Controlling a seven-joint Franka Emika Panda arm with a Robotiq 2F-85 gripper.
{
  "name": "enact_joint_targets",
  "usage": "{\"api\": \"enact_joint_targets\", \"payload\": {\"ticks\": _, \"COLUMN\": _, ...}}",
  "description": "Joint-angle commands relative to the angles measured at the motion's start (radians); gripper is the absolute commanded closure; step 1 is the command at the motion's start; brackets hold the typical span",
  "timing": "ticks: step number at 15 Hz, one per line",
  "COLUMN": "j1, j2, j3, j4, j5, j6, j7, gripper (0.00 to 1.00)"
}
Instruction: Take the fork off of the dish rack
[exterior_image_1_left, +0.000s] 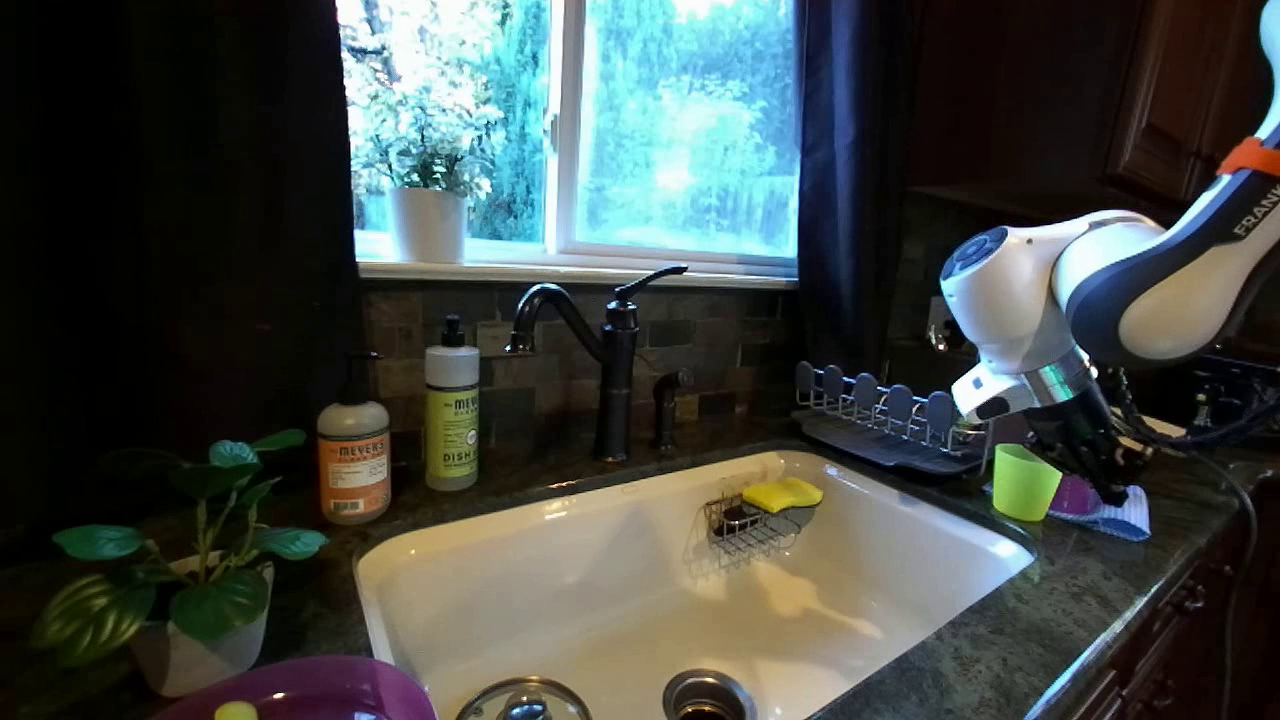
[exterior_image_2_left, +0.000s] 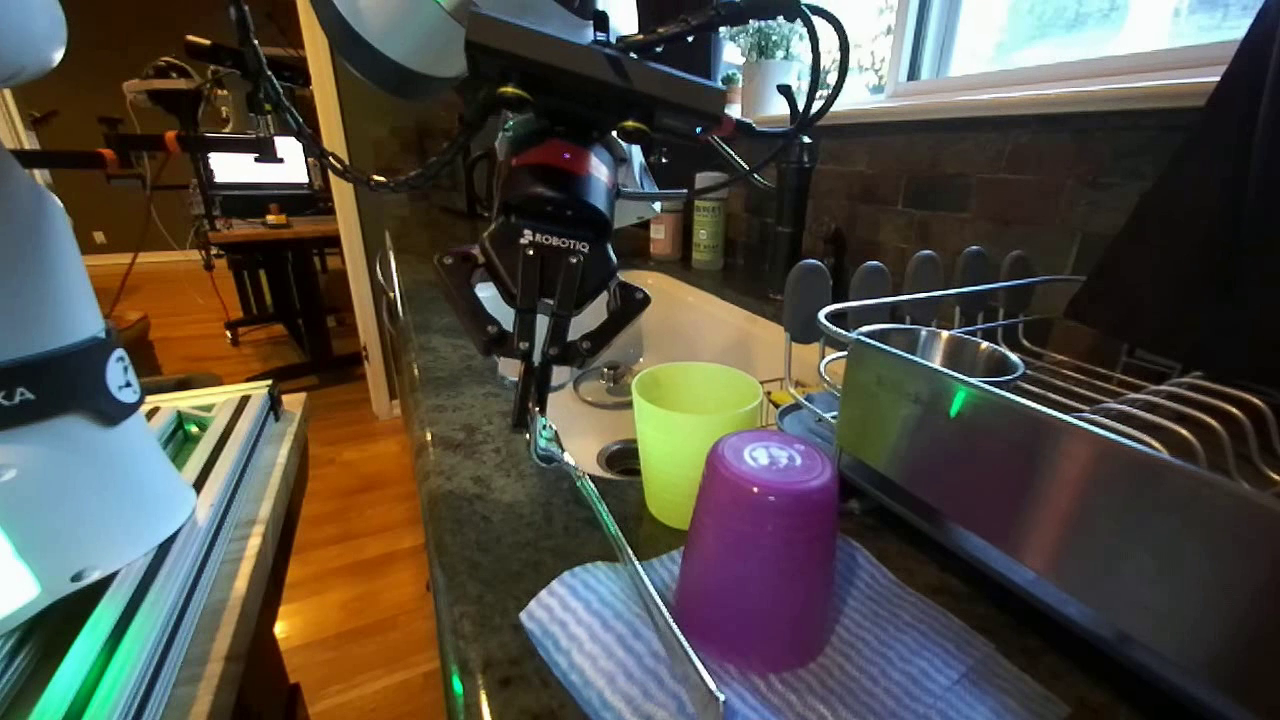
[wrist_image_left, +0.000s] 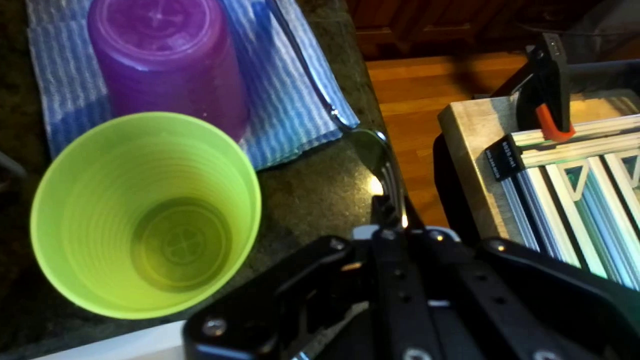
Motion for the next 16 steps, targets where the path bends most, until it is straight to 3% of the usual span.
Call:
{"api": "enact_joint_targets", "payload": {"ticks": 1, "j1": -0.024, "j2": 0.056, "j3": -0.015, "j4": 0.016, "j5": -0.029, "j6": 0.022, "j7": -0.009, "gripper": 0.99}}
{"api": "enact_joint_targets", "payload": {"ticks": 9, "j1": -0.032, "j2": 0.101, "j3": -0.002, "j4": 0.052, "j5": -0.113, "j6": 0.108, "j7": 0.06, "gripper": 0.99}}
{"api": "enact_joint_targets", "payload": {"ticks": 16, "j1": -0.022, "j2": 0.097, "j3": 0.018, "j4": 0.043, "j5": -0.126, "j6": 0.068, "j7": 0.032, "gripper": 0.99}}
